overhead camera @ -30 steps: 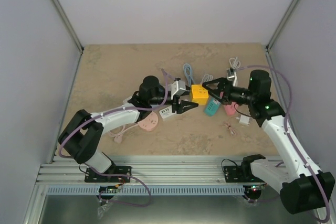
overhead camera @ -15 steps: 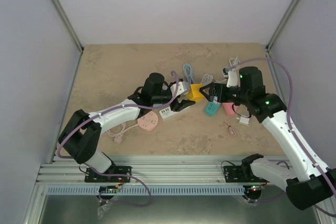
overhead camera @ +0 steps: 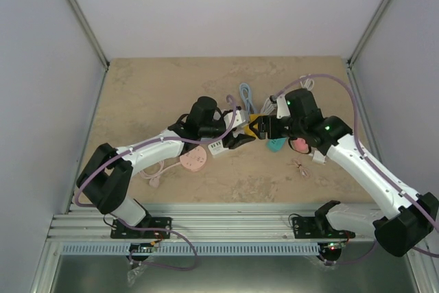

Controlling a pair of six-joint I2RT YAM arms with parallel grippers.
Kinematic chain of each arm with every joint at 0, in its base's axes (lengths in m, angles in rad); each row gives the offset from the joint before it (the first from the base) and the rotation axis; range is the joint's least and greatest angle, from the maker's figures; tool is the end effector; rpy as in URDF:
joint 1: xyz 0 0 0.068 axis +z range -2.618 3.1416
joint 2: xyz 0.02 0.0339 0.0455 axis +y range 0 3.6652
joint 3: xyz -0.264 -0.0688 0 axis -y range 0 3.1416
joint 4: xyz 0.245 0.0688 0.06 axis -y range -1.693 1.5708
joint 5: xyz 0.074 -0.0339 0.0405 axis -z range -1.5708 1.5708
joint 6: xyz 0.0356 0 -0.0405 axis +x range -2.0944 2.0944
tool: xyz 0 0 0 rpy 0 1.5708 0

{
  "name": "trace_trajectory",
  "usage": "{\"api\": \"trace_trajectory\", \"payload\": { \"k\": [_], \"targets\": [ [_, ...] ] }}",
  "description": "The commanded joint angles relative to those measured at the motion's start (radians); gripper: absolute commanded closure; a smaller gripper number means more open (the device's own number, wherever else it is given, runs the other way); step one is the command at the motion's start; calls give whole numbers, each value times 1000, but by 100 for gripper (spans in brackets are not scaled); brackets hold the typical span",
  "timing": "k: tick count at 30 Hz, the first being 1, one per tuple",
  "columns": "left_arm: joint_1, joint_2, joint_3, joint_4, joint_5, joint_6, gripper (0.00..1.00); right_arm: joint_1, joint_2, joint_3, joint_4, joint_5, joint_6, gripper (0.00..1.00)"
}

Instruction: Insert the plug

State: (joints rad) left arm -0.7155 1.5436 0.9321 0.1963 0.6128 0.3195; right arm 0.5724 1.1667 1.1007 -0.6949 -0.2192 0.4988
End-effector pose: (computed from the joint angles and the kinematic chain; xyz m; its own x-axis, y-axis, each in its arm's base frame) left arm 0.2449 -0.2400 0.2443 0.0043 0.3367 -0.9416 0.9822 0.1753 0.0671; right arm 0.2004 0.1383 0.3250 -0.8253 0.0237 -0.5642 -0.3032 0.8243 0.4781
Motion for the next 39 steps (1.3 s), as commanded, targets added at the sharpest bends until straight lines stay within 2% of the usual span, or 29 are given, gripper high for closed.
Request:
{"api": "trace_trajectory", "payload": {
  "k": [1, 10, 14, 15, 18, 20, 22, 28, 31, 35, 37, 39],
  "targets": [
    [-6, -17, 22, 31, 51, 16, 45, 12, 20, 30, 2, 15, 12, 19],
    [-6, -17, 24, 17, 30, 31, 45, 23, 60, 15, 43, -10, 66, 21],
    [-6, -25, 15, 24, 29, 32, 42, 23, 71, 11, 63, 3, 95, 32],
    [-6, -32, 9, 34, 29, 27, 39, 24, 71, 13, 66, 10, 108, 37],
    [-6, -57, -17, 96, 2, -9, 16, 24, 42, 6, 95, 53, 140, 51],
    [-6, -76, -21, 135, -34, -49, 3, 21, 1, -3, 125, 100, 160, 54],
    [-6, -95, -36, 175, -82, -91, 1, 17, -37, -5, 146, 156, 174, 55],
    [-6, -161, -102, 325, -341, -298, 0, -48, -103, -36, 141, 316, 191, 55],
    [-4, -191, -56, 260, -504, -484, 1, -109, -135, -68, 118, 358, 192, 55],
    [3, -194, 31, 125, -695, -606, 1, -196, -196, -126, 95, 373, 190, 54],
    [29, -182, 73, 48, -718, -678, 1, -231, -220, -150, 74, 380, 190, 54],
    [89, -170, 97, -27, -686, -823, 0, -262, -242, -176, 51, 385, 192, 53]
  ]
}}
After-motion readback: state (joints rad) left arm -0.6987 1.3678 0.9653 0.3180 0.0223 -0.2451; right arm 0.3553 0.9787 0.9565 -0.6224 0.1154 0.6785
